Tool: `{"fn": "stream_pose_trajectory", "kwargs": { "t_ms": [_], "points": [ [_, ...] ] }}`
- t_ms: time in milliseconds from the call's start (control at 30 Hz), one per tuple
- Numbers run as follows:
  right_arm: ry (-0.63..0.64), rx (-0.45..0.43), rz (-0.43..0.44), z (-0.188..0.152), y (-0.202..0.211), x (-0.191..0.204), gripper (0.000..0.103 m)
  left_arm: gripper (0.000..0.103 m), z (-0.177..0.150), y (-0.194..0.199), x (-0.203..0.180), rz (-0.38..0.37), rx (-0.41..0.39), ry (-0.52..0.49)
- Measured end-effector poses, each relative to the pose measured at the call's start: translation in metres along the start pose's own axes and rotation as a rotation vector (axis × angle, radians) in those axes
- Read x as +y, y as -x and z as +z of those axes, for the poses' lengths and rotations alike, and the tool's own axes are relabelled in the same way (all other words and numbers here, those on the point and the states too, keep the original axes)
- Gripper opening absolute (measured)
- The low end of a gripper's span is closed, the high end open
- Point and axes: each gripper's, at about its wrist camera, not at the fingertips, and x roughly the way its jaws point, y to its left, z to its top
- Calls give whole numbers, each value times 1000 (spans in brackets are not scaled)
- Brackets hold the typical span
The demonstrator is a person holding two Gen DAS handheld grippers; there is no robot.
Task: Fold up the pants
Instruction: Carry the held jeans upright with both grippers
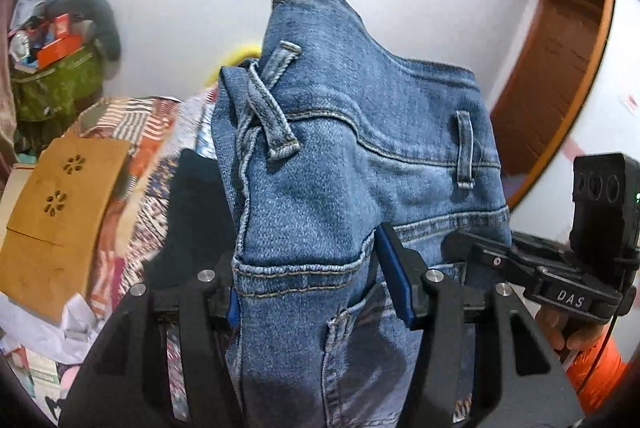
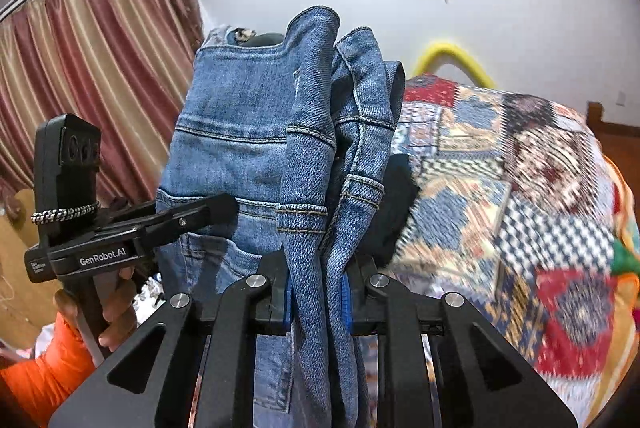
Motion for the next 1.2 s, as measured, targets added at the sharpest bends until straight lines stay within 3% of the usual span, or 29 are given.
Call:
{"fn": "stream_pose_trajectory", "kwargs": {
  "t_ms": [167,500,700,900,1000,1200],
  "points": [
    [32,29,-10,23,-48,3,16,56,24,-31,46,16,4,88],
    [23,108,-21,64,-142,-15,16,56,59,-109,110,114,30,126],
    [19,156,-58,76,-194,-33,16,56,67,-164,146,118,74,169],
    [-86,163,-71,84,-237,-65,16,56,64,-222,180,113,101,268],
    [-84,203,-94,81,-259,-78,16,56,55,-253,194,111,141,294],
    [-118,302,-175,56,-297,-111,16,59,31,-309,216,117,301,335]
  ]
}}
